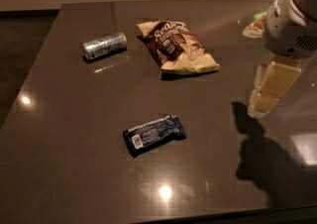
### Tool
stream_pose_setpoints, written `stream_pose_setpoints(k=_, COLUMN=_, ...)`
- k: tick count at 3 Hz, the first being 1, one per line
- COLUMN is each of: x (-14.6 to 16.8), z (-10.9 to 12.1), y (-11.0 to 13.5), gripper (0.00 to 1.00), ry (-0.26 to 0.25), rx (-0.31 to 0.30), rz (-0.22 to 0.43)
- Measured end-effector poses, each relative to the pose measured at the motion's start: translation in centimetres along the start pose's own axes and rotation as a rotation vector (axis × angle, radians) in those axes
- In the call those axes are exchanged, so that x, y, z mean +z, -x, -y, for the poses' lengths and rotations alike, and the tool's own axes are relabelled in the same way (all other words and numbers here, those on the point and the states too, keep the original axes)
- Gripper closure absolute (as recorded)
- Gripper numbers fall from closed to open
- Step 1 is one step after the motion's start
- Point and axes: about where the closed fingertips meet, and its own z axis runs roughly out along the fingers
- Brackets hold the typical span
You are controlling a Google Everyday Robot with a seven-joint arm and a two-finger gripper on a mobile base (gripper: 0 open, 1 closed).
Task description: Move rxbar blueberry near redbull can
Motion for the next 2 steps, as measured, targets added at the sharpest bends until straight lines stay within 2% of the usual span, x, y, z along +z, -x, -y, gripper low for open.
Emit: stream_pose_setpoints(k=2, x=5.7, z=-1.6, y=5.0, gripper=0.0, ry=0.106, rx=-0.174, rz=0.044)
